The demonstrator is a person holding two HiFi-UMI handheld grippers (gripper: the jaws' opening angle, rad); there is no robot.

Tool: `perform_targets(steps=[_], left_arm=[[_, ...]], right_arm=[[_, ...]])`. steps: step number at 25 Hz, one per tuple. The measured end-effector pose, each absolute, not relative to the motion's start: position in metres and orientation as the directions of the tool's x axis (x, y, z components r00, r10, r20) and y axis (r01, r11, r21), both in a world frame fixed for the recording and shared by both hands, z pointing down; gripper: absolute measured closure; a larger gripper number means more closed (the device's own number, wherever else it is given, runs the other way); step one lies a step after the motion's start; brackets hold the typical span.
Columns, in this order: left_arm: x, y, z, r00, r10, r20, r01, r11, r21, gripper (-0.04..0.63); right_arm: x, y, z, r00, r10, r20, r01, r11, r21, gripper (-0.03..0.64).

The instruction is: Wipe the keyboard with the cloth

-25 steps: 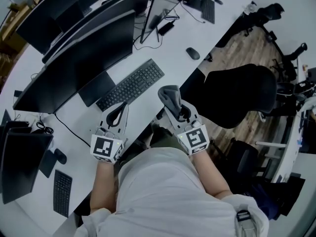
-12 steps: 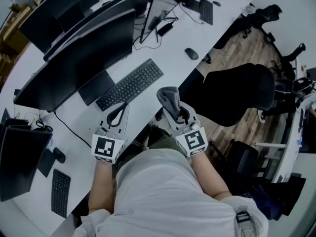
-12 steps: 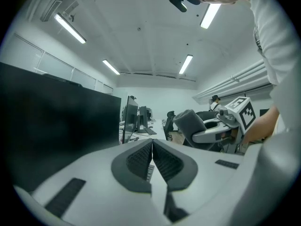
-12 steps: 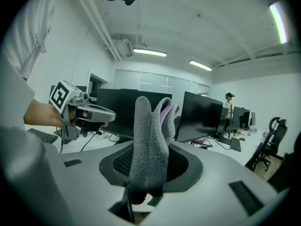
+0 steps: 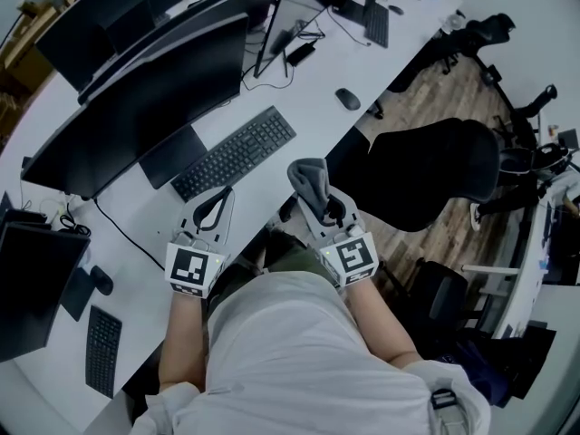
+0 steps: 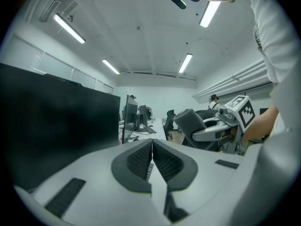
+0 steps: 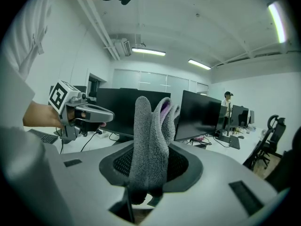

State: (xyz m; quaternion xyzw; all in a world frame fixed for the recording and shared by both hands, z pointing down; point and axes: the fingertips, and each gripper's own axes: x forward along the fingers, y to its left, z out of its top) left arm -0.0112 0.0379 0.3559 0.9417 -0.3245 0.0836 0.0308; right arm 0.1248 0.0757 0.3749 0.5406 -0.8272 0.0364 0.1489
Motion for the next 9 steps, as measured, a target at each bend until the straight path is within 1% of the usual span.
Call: perform_targets(steps=[9], left_arm=[[-0.018, 0.045, 0.368, 0.763, -0.614, 0.199, -0.632, -0.774, 0.036, 0.597]], right_arm=[[0.121, 0.078, 0.380, -0.393, -0.863, 0.317, -0.888, 0.446, 0.113, 0.482]])
